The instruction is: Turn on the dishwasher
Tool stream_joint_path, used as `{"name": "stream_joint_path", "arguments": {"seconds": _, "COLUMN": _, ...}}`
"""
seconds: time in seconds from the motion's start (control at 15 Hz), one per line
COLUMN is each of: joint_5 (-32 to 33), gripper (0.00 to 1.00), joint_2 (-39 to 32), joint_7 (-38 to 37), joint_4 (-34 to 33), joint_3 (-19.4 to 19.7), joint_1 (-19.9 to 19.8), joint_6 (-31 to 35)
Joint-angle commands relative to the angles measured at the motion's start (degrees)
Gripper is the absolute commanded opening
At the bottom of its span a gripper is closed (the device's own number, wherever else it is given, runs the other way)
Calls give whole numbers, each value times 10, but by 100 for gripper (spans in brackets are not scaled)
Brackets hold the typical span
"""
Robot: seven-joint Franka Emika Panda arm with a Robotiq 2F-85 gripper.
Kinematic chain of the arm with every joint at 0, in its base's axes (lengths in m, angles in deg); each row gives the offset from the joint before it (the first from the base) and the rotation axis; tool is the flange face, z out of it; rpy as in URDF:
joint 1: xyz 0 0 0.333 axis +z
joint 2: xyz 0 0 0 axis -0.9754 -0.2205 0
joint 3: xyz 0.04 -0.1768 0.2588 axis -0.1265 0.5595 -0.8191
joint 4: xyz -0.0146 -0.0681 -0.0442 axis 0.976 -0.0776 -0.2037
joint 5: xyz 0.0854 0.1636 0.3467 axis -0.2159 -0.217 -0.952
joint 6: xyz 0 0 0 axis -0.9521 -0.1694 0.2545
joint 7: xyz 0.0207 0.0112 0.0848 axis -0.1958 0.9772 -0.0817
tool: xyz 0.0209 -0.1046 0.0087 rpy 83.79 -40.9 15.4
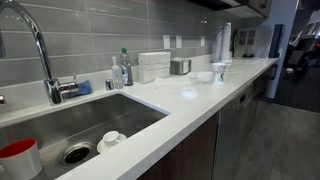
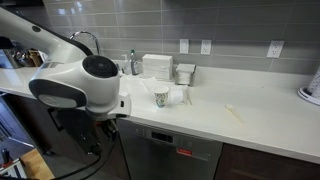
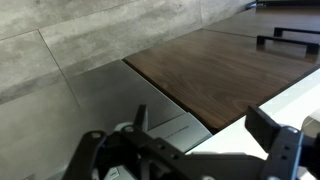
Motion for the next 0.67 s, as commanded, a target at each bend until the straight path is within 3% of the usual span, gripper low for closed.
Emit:
{"name": "stream_joint_path", "arguments": {"seconds": 0.0, "joint_5": -86, "gripper": 100, "joint_2": -111, "joint_7": 80, "joint_4": -42, "joint_3": 27, "joint_1": -1, "joint_6": -19}}
{"name": "stream_joint_path", "arguments": {"seconds": 0.2, "joint_5": -165, "gripper": 100, "joint_2": -194, "joint_7": 152, "joint_4": -73, "joint_3": 24, "joint_1": -21, "joint_6": -21}}
{"name": "stream_joint_path", "arguments": {"seconds": 0.6, "joint_5": -258, "gripper": 100, "joint_2": -341, "joint_7": 244, "joint_4": -164, "joint_3": -41, "joint_1": -100, "joint_6": -44}}
